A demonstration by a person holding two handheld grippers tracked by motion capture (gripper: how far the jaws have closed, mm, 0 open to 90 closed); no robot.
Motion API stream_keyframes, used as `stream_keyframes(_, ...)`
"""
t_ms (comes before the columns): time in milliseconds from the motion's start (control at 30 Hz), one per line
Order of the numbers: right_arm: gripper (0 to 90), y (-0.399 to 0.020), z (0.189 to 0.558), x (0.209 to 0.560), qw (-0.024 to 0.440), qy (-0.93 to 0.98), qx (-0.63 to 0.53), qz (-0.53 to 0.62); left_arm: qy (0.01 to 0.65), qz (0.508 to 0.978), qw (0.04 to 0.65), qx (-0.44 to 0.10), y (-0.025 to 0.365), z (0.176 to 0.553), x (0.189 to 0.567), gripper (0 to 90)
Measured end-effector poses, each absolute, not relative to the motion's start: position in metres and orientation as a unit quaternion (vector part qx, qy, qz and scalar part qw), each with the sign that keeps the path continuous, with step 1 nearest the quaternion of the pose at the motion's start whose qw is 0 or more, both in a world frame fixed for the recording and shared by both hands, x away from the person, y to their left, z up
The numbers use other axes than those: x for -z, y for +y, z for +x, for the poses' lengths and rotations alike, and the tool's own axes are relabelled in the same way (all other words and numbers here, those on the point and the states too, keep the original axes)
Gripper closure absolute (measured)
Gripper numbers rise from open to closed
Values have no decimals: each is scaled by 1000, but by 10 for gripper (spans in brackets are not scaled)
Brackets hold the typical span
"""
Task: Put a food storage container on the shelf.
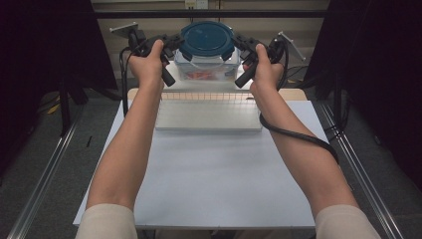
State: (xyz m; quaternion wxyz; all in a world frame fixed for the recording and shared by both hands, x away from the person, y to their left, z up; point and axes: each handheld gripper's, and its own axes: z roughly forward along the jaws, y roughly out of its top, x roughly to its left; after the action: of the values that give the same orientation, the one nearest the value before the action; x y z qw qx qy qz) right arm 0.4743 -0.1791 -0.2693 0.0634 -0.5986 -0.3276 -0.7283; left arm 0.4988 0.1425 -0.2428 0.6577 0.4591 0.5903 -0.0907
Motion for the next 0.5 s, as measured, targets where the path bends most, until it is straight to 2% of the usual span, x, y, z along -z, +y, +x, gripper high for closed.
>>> stream_keyframes(500,731,-181,493,271,53,-322,724,-608,594,441,668,82,135,517,246,719)
